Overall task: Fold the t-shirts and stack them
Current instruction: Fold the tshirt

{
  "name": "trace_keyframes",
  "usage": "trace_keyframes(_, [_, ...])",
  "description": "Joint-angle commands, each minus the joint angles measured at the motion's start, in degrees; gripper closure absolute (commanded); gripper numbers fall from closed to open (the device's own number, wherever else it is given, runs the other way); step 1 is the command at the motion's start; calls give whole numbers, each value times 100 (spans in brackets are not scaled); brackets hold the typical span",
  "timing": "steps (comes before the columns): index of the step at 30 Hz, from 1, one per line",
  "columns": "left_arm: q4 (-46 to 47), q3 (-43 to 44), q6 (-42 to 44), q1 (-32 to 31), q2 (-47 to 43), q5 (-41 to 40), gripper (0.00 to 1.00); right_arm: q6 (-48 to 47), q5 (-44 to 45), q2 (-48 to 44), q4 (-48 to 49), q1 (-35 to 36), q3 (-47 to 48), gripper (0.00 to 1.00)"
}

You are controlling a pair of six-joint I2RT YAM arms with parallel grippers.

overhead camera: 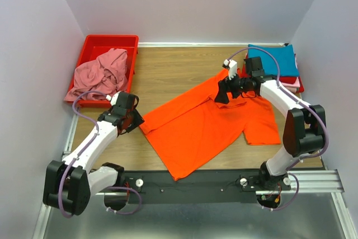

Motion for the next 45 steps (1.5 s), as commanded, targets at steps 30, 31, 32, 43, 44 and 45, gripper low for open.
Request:
trace_keyframes(30, [364,407,406,38,1456,-446,97,-84,-344,-255,80,-79,-160,0])
trace_keyframes(31, [338,434,450,65,1456,-473,97,-84,-353,-255,80,-88,-160,0])
trace_keyframes(32, [320,495,485,143,1473,-543,97,-93,-353,-272,80,-88,-160,0])
trace_keyframes(43, [496,741,1249,715,1729,-220,96,-154,-335,-281,71,-97,-195,0])
trace_keyframes(44, [487,742,1250,706,1702,-140,95,-163,-326,-281,71,-105,-195,0])
trace_keyframes(45, [435,785,1329,706,1641,-35,93,-180,-318,-272,71,-97,-203,0])
